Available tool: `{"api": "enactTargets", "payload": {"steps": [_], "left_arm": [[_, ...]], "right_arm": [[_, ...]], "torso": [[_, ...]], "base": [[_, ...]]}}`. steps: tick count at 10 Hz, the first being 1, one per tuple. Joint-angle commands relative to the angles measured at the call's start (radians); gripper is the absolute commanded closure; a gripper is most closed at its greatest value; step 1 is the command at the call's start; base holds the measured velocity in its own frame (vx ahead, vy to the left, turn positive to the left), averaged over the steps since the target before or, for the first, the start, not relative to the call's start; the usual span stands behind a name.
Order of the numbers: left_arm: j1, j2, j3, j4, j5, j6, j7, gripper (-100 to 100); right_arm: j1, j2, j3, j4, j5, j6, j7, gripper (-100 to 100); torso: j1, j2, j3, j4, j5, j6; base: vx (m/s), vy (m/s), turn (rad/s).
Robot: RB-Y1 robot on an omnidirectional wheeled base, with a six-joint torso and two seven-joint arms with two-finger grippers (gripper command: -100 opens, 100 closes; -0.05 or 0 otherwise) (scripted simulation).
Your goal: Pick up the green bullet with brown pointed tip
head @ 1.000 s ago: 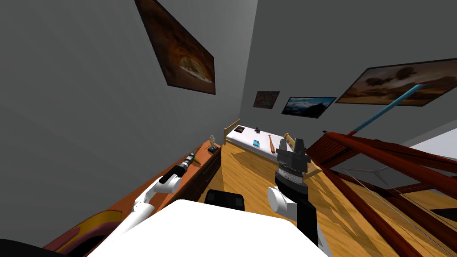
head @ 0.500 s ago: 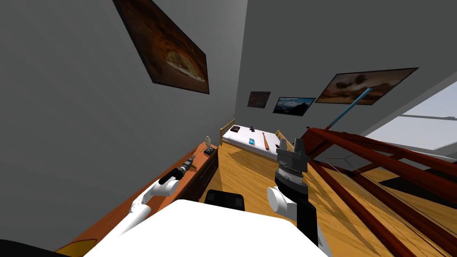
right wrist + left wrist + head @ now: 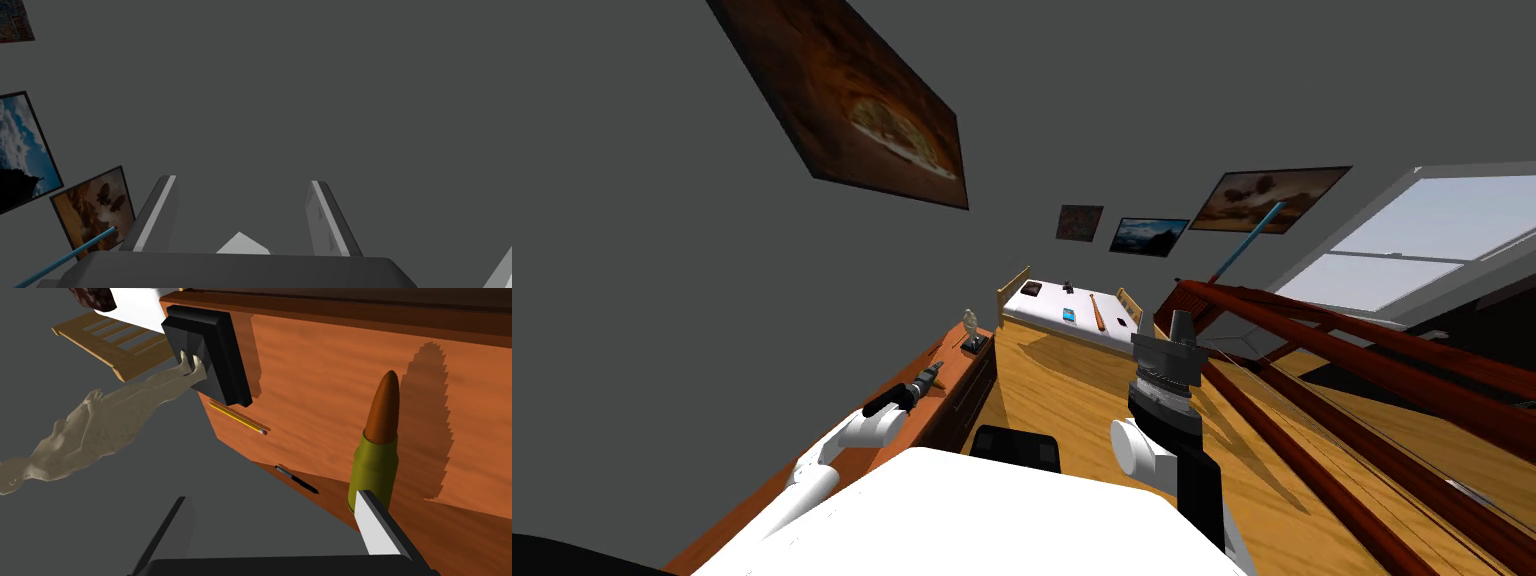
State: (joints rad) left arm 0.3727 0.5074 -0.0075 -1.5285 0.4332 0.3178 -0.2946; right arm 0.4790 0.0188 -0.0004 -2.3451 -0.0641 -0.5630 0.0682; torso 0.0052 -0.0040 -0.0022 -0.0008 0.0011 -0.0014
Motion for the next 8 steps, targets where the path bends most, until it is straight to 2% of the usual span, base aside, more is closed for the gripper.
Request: {"api": "enactTargets", "payload": {"steps": [1,4,5,8], "left_arm": [[-0.008,0.004,-0.008,0.037,0.008,0.007,-0.002,-100],[0.002,0.032,-0.026,0.119,0.050,0.082,-0.001,-100],[0.002,0.032,-0.026,0.121,0.050,0.082,-0.001,-100],[0.012,0.053,-0.043,0.190,0.087,0.146,0.002,-100]], "right_arm": [[0.000,0.000,0.000,0.000,0.000,0.000,0.000,0],[0.000,0.000,0.000,0.000,0.000,0.000,0.000,0],[0.000,0.000,0.000,0.000,0.000,0.000,0.000,0],[0.000,0.000,0.000,0.000,0.000,0.000,0.000,0]], "torso": [[0.000,0.000,0.000,0.000,0.000,0.000],[0.000,-0.001,0.000,0.000,0.000,0.000],[0.002,-0.001,-0.001,0.000,0.000,0.000],[0.000,-0.001,-0.001,0.000,0.000,0.000]], "base": [[0.029,0.040,-0.094],[0.055,0.062,-0.233],[0.040,0.074,-0.045],[0.053,0.060,-0.195]]}}
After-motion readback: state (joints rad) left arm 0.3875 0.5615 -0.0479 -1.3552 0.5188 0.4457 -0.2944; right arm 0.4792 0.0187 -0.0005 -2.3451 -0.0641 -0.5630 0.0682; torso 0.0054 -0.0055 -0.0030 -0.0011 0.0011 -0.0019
